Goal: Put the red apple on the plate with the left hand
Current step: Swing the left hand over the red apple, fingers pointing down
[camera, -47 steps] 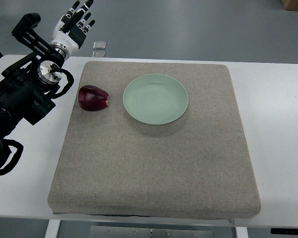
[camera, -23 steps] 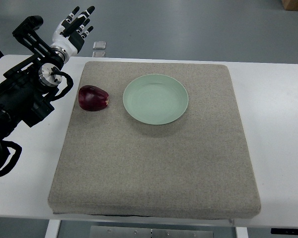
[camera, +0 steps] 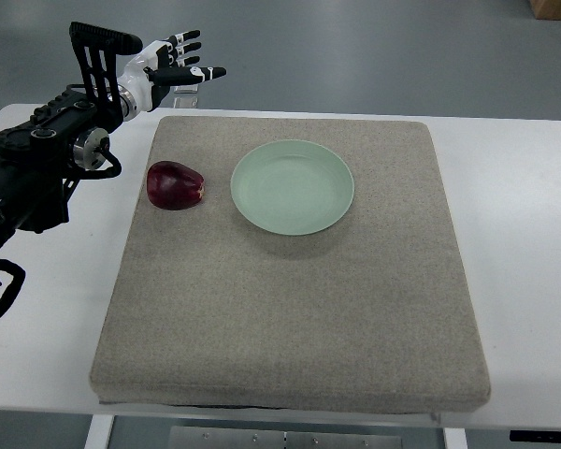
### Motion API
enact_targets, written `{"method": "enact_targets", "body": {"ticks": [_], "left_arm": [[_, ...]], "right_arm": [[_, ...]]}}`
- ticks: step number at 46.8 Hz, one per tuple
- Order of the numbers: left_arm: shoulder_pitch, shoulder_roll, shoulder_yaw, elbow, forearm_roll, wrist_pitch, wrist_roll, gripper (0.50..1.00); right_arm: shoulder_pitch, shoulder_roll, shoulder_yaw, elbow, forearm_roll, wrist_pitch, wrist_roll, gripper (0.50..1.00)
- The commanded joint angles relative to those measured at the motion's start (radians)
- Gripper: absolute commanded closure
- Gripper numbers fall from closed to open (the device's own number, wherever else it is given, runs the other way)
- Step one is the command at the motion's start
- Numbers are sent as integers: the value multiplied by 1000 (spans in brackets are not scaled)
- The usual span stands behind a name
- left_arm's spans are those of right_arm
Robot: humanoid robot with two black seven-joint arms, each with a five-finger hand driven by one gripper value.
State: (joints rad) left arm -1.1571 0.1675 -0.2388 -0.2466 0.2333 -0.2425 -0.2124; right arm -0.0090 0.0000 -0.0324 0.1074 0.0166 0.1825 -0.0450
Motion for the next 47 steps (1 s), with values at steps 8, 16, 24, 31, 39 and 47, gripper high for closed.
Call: {"method": "enact_targets", "body": {"ticks": [8, 16, 24, 31, 39, 47], "left_arm": [[-27, 135, 27, -141, 230, -162, -5, 549], [-76, 251, 118, -286, 428, -231, -19, 549], [-99, 328, 151, -399, 613, -265, -70, 551], [-111, 351, 159, -462, 734, -265, -81, 555], [-119, 366, 159, -510, 911, -265, -116, 559], [-119, 369, 161, -553, 1001, -265, -137, 557]], "right_arm": [[0, 0, 0, 0, 0, 0, -1, 570], [0, 0, 0, 0, 0, 0, -1, 568], [0, 0, 0, 0, 0, 0, 1, 570], [0, 0, 0, 0, 0, 0, 0, 570], [0, 0, 0, 0, 0, 0, 1, 568], [0, 0, 0, 0, 0, 0, 1, 568]]}}
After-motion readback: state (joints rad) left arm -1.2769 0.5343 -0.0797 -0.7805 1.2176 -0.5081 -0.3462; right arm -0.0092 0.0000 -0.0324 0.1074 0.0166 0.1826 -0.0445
